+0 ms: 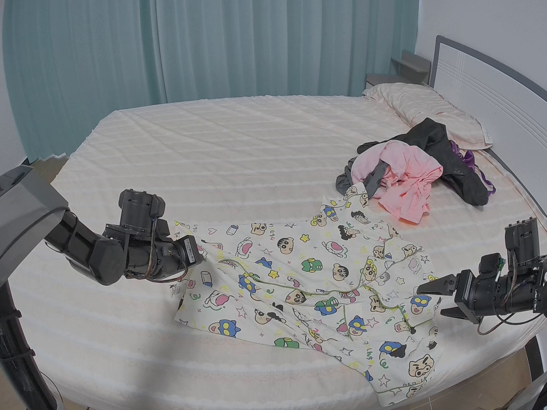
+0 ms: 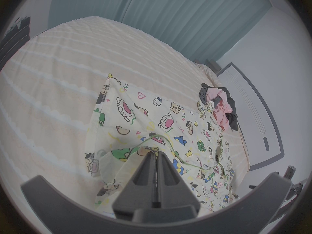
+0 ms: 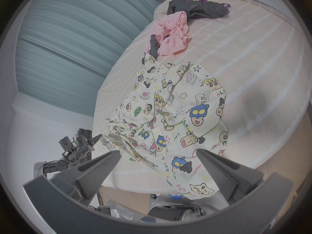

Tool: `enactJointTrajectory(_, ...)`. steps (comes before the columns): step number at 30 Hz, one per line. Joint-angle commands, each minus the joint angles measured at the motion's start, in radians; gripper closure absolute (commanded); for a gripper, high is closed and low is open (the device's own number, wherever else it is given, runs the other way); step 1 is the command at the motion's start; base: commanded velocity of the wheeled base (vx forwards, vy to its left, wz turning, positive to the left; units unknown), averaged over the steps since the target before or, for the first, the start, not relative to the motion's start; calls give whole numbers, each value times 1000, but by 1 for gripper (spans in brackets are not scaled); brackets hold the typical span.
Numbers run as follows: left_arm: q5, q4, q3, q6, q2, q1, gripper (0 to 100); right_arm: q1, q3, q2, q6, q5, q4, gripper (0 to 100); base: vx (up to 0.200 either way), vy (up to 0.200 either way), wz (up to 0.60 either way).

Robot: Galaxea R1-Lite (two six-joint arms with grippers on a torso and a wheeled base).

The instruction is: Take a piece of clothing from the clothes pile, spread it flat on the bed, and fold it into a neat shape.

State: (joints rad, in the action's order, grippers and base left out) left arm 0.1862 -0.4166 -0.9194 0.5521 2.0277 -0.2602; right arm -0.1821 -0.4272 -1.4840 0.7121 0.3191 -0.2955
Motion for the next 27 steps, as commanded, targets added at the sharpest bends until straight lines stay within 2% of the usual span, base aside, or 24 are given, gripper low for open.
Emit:
enactJointTrajectory(1,1,-1,-47,2,72,1,100,0,1,-2,0,1,-1,0,0,0,0)
enactJointTrajectory(8,-1,-7,-95,0,121,1,100,0,1,-2,-2,0,-1,0,0,0,0)
enactJointTrajectory(9,-2,-8,-110,2,134,1,0,0,1,-2,-2,1,-1,0,0,0,0)
enactJointTrajectory(15,-44,-48,-124,49,141,1,0,0,2,-9,-2,0,-1,0,0,0,0)
enactJointTrajectory(21,-36,-65,-62,42,88,30,0,0,7,-9,-2,0,-1,0,0,0,0)
enactJointTrajectory(24,-4,-65,-21,40,29,59,0,0,7,-9,-2,0,-1,0,0,0,0)
enactJointTrajectory(27,82,-65,45,-24,-40,98,0,-2,7,-9,-3,-2,-1,0,0,0,0)
